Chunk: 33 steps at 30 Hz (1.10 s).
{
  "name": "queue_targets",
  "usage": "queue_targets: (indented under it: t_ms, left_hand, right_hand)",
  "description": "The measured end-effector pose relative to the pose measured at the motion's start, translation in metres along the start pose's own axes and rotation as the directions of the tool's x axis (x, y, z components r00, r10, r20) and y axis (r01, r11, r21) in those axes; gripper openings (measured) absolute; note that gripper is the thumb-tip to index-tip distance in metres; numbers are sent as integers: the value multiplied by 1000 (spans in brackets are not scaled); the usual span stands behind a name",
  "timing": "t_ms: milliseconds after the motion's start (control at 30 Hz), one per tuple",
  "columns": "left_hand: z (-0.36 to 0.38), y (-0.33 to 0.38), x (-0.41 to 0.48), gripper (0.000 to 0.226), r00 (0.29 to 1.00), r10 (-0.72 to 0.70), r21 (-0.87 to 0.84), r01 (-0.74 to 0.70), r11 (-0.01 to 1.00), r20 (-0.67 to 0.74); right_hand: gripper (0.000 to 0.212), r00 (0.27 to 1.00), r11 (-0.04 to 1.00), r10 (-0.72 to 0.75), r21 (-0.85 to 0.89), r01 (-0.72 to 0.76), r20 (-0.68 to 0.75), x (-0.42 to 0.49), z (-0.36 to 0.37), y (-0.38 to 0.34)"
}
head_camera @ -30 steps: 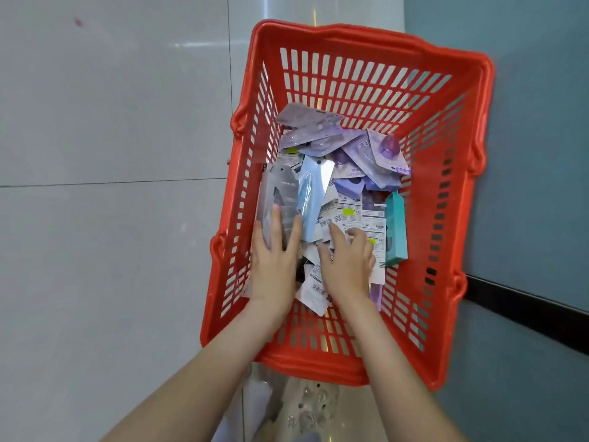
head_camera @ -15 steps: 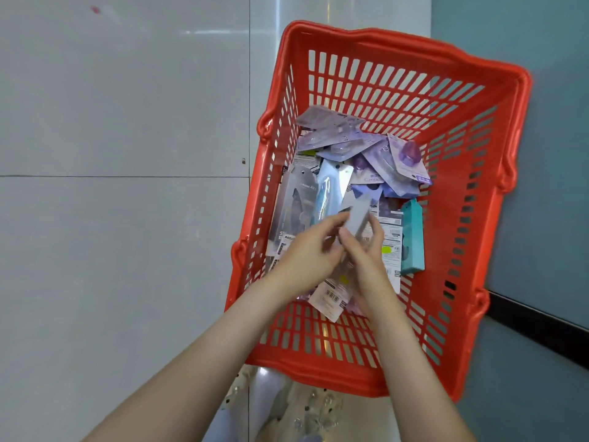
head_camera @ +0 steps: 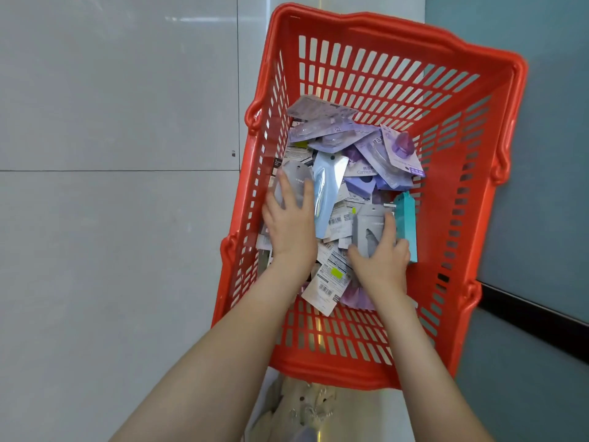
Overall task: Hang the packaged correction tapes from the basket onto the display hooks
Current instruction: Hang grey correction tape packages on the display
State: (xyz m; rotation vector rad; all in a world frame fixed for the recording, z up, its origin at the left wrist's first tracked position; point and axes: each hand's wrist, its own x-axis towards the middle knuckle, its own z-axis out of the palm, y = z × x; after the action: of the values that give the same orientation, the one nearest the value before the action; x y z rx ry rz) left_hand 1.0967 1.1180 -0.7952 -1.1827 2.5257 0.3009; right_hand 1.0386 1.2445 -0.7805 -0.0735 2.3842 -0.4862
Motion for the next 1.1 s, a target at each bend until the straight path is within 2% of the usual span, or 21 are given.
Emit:
queue_targets:
  t_ms: [100, 133, 200, 300, 367, 400, 433, 500, 533, 600, 633, 700, 800, 867, 967, 1033, 1100]
  left_hand:
    - [-32, 0, -21, 93, 993, -12, -161, 31, 986, 115]
    - [-47, 0, -29, 91, 993, -23, -201, 45, 979, 112]
    - [-79, -1, -46, 89, 994, -56, -286, 79, 955, 89]
    - [-144, 1, -70, 96, 977, -51, -495, 150, 856, 207]
    - [-197, 5, -88, 104, 926, 78, -705, 225, 672, 370]
    - [-228, 6, -98, 105, 901, 142, -780, 267, 566, 411]
    - [-255, 7, -108, 107, 876, 200, -814, 292, 502, 438]
    - [-319, 9, -129, 114, 794, 339, -817, 314, 483, 505]
    - [-349, 9, -139, 106, 756, 410, -831, 311, 462, 511]
    - [-407, 8, -160, 68, 711, 534, -879, 272, 391, 457]
    - [-440, 8, -172, 64, 680, 599, -901, 247, 356, 423]
    - [-495, 9, -196, 69, 615, 684, -914, 181, 363, 393]
    - [-570, 15, -237, 89, 548, 766, -935, 102, 339, 337]
    - [-614, 22, -267, 97, 508, 816, -951, 15, 310, 274]
    - [-671, 35, -317, 101, 346, 918, -962, -112, 247, 195]
    - [-702, 47, -355, 106, 201, 970, -962, -208, 178, 137]
    - [-727, 59, -393, 107, 96, 993, -947, -308, 95, 68]
  right_hand:
    - [88, 997, 973, 63, 225, -50, -51, -27, -22, -5]
    - [88, 996, 958, 73, 282, -56, -50, -40, -32, -9]
    - [87, 997, 935, 69, 352, -53, -34, -69, -54, -20]
    - [87, 998, 903, 36, 429, -10, -52, -113, -91, -41]
    - [89, 997, 867, 1, 496, 40, -81, -144, -121, -59]
    - [91, 996, 834, -25, 548, 66, -83, -160, -138, -70]
    - [91, 995, 792, -53, 603, 90, -79, -178, -157, -81]
    - [85, 992, 685, -102, 719, 123, -73, -215, -201, -107]
    - [82, 989, 635, -128, 761, 134, -68, -234, -224, -118]
    - [78, 984, 564, -166, 811, 153, -70, -278, -268, -137]
    - [76, 981, 536, -174, 827, 170, -89, -303, -291, -146]
    - [76, 971, 508, -186, 831, 227, -152, -356, -337, -165]
    - [78, 940, 535, -164, 774, 339, -298, -437, -396, -187]
    - [80, 905, 592, -175, 693, 411, -388, -486, -430, -197]
    - [80, 849, 684, -197, 551, 478, -491, -553, -475, -196]
    - [76, 795, 679, -198, 505, 533, -573, -600, -503, -188]
    - [73, 747, 660, -201, 475, 582, -634, -647, -526, -179]
